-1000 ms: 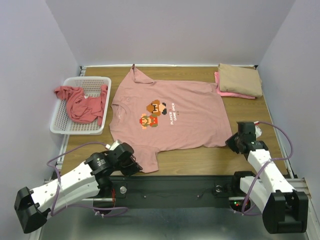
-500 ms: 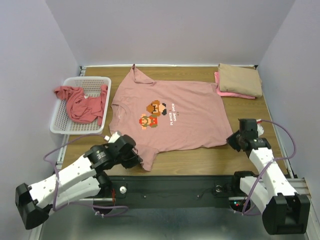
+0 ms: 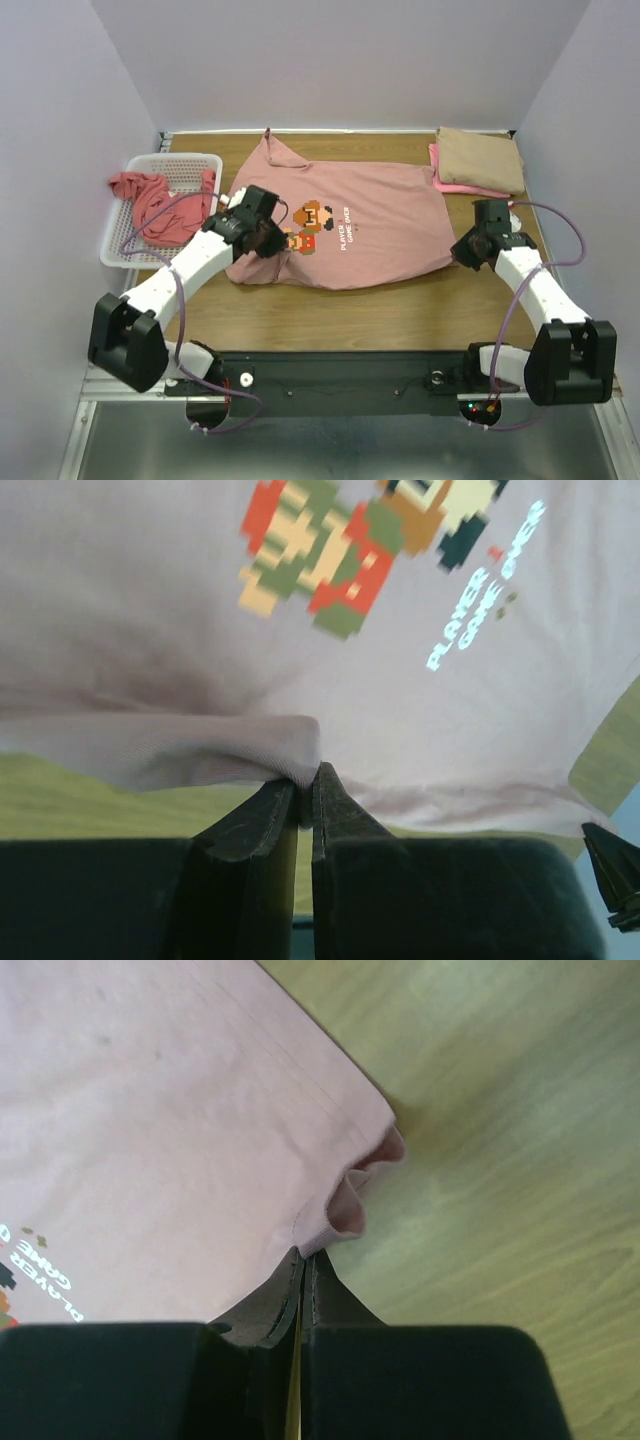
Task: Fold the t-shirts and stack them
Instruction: Flatten the tshirt out, then fold the tshirt
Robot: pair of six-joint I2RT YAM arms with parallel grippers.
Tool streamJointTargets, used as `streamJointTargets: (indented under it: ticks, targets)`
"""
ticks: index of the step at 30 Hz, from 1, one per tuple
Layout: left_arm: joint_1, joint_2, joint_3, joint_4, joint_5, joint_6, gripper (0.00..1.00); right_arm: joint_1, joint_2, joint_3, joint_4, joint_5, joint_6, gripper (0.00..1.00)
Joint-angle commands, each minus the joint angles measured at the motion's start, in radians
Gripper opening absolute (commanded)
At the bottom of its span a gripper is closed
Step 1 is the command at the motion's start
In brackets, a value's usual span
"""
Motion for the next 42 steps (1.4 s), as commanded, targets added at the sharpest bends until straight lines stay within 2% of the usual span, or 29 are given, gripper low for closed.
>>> streamJointTargets:
  ticks: [1,5,13,30,31,32,34,35,36,37,38,39,42]
  targets:
    - [0.076,0.099,0.118,0.034,0.032,0.142,0.00,-0.002,0.101,0.124,0.065,0.045,-0.047,0.00]
    - [0.137,0.162,0.175,0.031,0.034,0.174,0.00,-0.004,0.187,0.200,0.073,0.060,-0.067,0.00]
    - [0.193,0.278,0.287,0.031,0.018,0.248,0.00,-0.002,0.294,0.299,0.101,0.060,-0.095,0.00]
    - [0.246,0.550,0.562,-0.003,-0.023,0.372,0.00,-0.002,0.515,0.437,0.163,0.059,-0.188,0.00]
    - [0.252,0.576,0.574,-0.006,-0.025,0.381,0.05,-0.002,0.524,0.446,0.165,0.051,-0.202,0.01]
    - [0.255,0.593,0.605,-0.008,-0.025,0.390,0.25,-0.004,0.535,0.454,0.165,0.046,-0.210,0.04]
    - [0.263,0.640,0.648,-0.038,-0.038,0.401,0.47,-0.002,0.558,0.478,0.165,0.037,-0.231,0.15]
    - [0.266,0.657,0.674,-0.055,-0.052,0.406,0.64,-0.004,0.563,0.486,0.163,0.031,-0.239,0.21]
    - [0.266,0.668,0.727,-0.087,-0.068,0.404,0.68,-0.004,0.563,0.490,0.165,0.025,-0.244,0.37]
    - [0.268,0.679,0.747,-0.103,-0.097,0.400,0.73,-0.002,0.560,0.497,0.165,0.011,-0.251,0.44]
    - [0.271,0.679,0.766,-0.107,-0.100,0.407,0.91,-0.002,0.555,0.500,0.163,0.003,-0.257,0.48]
    - [0.271,0.674,0.786,-0.107,-0.098,0.412,0.98,-0.002,0.548,0.498,0.163,-0.003,-0.264,0.58]
    - [0.268,0.631,0.755,-0.103,-0.086,0.420,0.98,-0.002,0.494,0.466,0.163,-0.044,-0.279,0.69]
